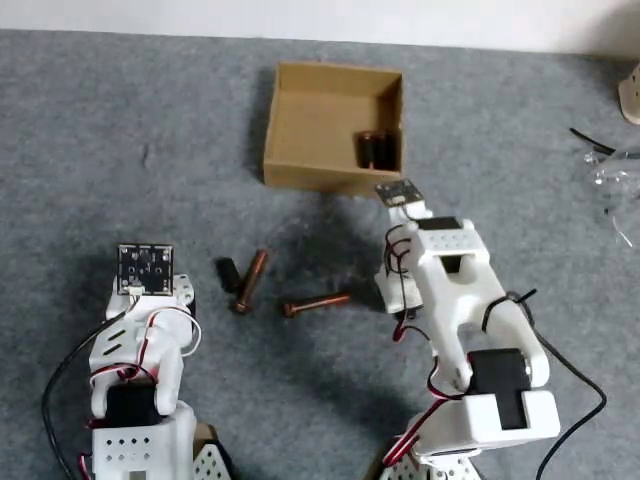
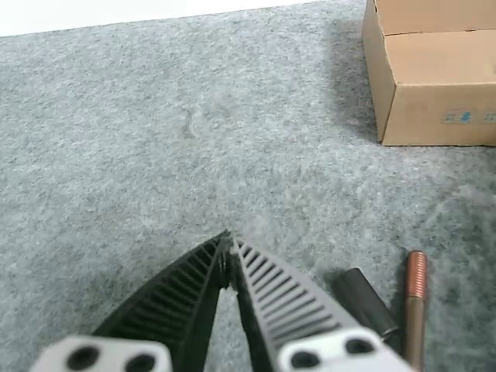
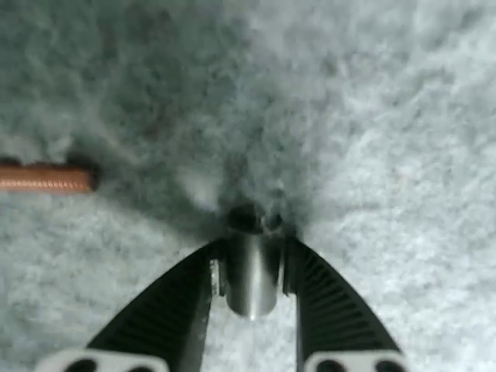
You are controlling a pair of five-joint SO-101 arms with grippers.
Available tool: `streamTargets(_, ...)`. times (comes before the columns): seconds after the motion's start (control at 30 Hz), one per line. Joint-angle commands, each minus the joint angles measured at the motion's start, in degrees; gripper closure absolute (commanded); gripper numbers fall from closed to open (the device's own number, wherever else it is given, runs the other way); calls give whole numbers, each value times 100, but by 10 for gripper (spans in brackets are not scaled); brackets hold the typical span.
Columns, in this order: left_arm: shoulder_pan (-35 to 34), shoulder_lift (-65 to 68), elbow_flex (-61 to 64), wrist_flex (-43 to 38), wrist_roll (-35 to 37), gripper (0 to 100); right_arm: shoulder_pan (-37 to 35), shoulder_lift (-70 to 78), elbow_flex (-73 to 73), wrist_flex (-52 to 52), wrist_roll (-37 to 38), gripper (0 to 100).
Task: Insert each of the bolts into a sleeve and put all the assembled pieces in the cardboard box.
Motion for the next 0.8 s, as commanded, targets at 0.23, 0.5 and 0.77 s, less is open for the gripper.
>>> streamTargets(0.23, 13, -40, -92, -158, 26, 991, 92, 22, -215, -154, 26, 894)
streamTargets(0.5, 13, -40, -92, -158, 26, 991, 75, 66, -207, -523, 26, 896)
streamTargets(0.77, 13, -40, -92, -158, 26, 991, 75, 57, 242, -549, 26, 990)
